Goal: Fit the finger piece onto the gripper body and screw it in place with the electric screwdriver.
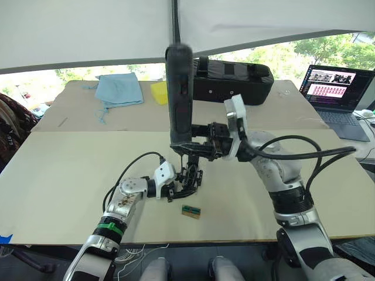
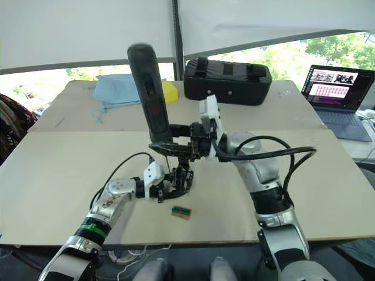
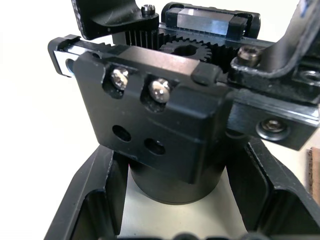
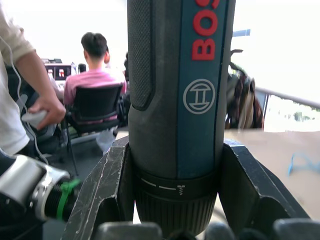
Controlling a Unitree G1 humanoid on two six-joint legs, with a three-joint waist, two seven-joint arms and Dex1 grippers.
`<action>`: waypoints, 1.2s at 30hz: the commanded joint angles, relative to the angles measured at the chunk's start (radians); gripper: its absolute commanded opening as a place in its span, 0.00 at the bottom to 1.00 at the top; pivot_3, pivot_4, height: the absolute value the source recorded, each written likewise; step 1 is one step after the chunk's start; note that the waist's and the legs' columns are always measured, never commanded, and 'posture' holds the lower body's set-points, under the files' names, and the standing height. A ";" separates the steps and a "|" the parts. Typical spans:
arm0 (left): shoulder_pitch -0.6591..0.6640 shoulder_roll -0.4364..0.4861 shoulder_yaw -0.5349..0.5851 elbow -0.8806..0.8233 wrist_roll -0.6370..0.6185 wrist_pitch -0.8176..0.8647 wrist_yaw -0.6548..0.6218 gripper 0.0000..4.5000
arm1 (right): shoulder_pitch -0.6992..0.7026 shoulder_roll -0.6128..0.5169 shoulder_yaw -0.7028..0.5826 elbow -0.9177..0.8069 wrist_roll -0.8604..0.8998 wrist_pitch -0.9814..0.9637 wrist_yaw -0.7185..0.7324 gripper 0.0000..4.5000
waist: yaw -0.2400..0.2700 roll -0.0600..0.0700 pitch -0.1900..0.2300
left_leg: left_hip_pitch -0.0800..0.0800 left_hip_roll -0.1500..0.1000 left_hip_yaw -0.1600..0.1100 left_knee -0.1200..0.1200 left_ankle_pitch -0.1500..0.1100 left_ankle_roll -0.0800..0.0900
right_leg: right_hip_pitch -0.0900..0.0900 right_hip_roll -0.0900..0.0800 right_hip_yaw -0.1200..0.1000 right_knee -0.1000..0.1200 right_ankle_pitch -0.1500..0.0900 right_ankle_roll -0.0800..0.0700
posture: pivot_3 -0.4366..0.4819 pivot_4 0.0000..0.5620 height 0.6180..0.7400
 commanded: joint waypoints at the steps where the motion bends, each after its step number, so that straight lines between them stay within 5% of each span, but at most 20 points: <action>1: 0.006 0.005 -0.015 0.045 0.050 0.023 0.049 0.51 | -0.038 0.001 -0.060 -0.051 0.059 -0.014 0.017 0.42 | 0.000 0.000 0.000 | 0.000 0.000 0.000 0.000 0.000 0.000 | 0.000 0.000 0.000 0.000 0.000 0.000 | 0.48 0.27 1.00; 6: 0.011 0.000 -0.008 0.038 0.032 0.049 0.051 0.51 | -0.036 -0.018 -0.078 -0.061 0.080 -0.002 0.045 0.42 | 0.000 0.000 0.000 | 0.000 0.000 0.000 0.000 0.000 0.000 | 0.000 0.000 0.000 0.000 0.000 0.000 | 0.48 0.27 1.00; 11: 0.027 0.012 0.010 0.012 0.012 0.068 0.045 0.99 | -0.035 -0.045 -0.123 -0.094 0.147 0.028 0.056 0.42 | -0.002 0.001 0.001 | 0.000 0.000 0.000 0.000 0.000 0.000 | 0.000 0.000 0.000 0.000 0.000 0.000 | 0.48 0.27 1.00; 17: 0.087 0.064 0.057 -0.074 -0.026 0.088 0.037 0.99 | -0.025 -0.108 -0.184 -0.139 0.204 0.056 0.056 0.42 | -0.012 0.002 0.002 | -0.002 0.001 0.000 -0.001 0.000 0.000 | -0.003 0.001 0.001 0.000 0.000 0.000 | 0.48 0.27 1.00; 23: 0.261 0.251 0.183 -0.252 -0.157 0.091 -0.087 0.99 | 0.086 -0.265 -0.286 -0.171 0.198 0.049 0.076 0.42 | -0.034 0.002 0.002 | -0.011 0.004 0.001 -0.004 0.000 0.000 | -0.017 0.002 0.002 0.002 0.004 -0.009 | 0.48 0.27 1.00; 29: 0.398 0.418 0.376 -0.184 -0.277 -0.066 -0.286 0.99 | 0.316 -0.388 -0.399 -0.093 0.091 -0.103 0.152 0.42 | -0.026 0.001 0.008 | -0.011 0.005 0.003 -0.009 0.000 0.000 | -0.018 0.001 0.001 -0.001 0.003 -0.010 | 0.48 0.27 1.00; 36: 0.456 0.462 0.447 -0.186 -0.315 -0.123 -0.356 0.99 | 0.470 -0.385 -0.433 -0.070 0.045 -0.229 0.173 0.42 | -0.007 0.002 0.011 | -0.011 0.004 0.008 -0.009 0.000 0.000 | -0.018 -0.002 0.002 -0.003 0.002 -0.008 | 0.48 0.27 1.00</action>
